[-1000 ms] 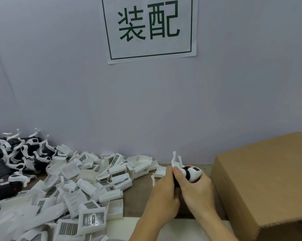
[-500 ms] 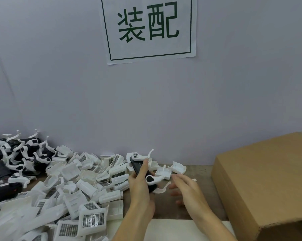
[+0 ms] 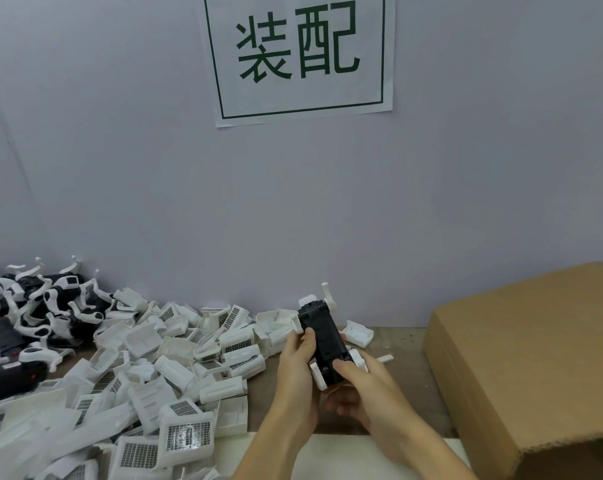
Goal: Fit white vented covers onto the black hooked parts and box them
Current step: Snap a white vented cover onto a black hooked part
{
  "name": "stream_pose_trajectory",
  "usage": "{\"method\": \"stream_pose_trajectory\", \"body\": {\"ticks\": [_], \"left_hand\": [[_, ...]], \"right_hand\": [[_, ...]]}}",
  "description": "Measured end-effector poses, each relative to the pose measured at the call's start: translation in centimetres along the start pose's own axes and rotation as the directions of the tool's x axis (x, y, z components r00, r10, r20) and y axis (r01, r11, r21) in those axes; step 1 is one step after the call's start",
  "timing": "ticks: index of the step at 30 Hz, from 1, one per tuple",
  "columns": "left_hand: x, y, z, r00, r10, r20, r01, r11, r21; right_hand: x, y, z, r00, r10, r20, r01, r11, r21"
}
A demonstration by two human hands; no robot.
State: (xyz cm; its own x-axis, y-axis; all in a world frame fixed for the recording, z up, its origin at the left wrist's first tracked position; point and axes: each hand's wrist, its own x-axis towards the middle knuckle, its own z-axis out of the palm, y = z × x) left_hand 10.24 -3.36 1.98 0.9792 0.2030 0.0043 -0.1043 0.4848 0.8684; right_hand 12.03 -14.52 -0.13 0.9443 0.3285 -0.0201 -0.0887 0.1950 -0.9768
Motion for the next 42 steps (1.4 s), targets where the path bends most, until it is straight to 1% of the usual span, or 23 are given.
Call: {"method": "stream_pose_trajectory", "body": {"ticks": [2,10,12,17,21,24,30,34,39,42], "left_hand": [[0.2,-0.3,-0.1,1.000,0.023,-0.016,-0.023,0.999,0.029],[0.7,-0.7,-0.3,0.993,0.069,-0.095,-0.062,0.995,0.076],[0.8,-0.8,-0.3,0.991,0.079,-0.105,-0.067,0.991,0.117],[0.9,-1.2,-0.2,0.989,0.129,-0.071,-0.109,0.967,0.232],[0.8,-1.2,-0.3,0.984,0.167,-0.064,-0.145,0.955,0.260],[0.8,-1.3,-0.3,0.984,0.170,-0.058,-0.147,0.948,0.282],[1.1,-1.5,-0.5,0.982,0.149,-0.117,-0.116,0.961,0.253],[1.5,-1.6,-0.4,0.977,0.144,-0.158,-0.111,0.973,0.201],[1.2,-1.5,-0.4,0.981,0.162,-0.108,-0.133,0.963,0.234],[1.1,-1.4,-0.3,0.982,0.163,-0.099,-0.138,0.964,0.226]], "right_hand": [[0.1,0.2,0.0,1.000,0.006,0.017,-0.006,1.000,0.010],[0.2,0.4,0.0,0.997,0.011,0.081,-0.005,0.998,-0.065],[0.3,0.5,-0.1,0.998,0.013,0.064,-0.006,0.994,-0.109],[0.6,0.8,-0.2,1.000,0.012,-0.020,-0.015,0.985,-0.170],[0.6,0.7,-0.2,1.000,0.031,0.002,-0.030,0.993,-0.113],[0.6,0.8,-0.2,0.999,0.035,-0.019,-0.037,0.994,-0.103],[0.4,0.9,-0.3,0.999,0.031,0.025,-0.028,0.993,-0.113],[0.4,0.7,-0.1,0.998,0.027,0.051,-0.022,0.994,-0.111],[0.5,0.7,-0.1,1.000,0.022,0.013,-0.020,0.988,-0.151],[0.5,0.7,-0.1,1.000,0.023,-0.001,-0.023,0.987,-0.159]]}}
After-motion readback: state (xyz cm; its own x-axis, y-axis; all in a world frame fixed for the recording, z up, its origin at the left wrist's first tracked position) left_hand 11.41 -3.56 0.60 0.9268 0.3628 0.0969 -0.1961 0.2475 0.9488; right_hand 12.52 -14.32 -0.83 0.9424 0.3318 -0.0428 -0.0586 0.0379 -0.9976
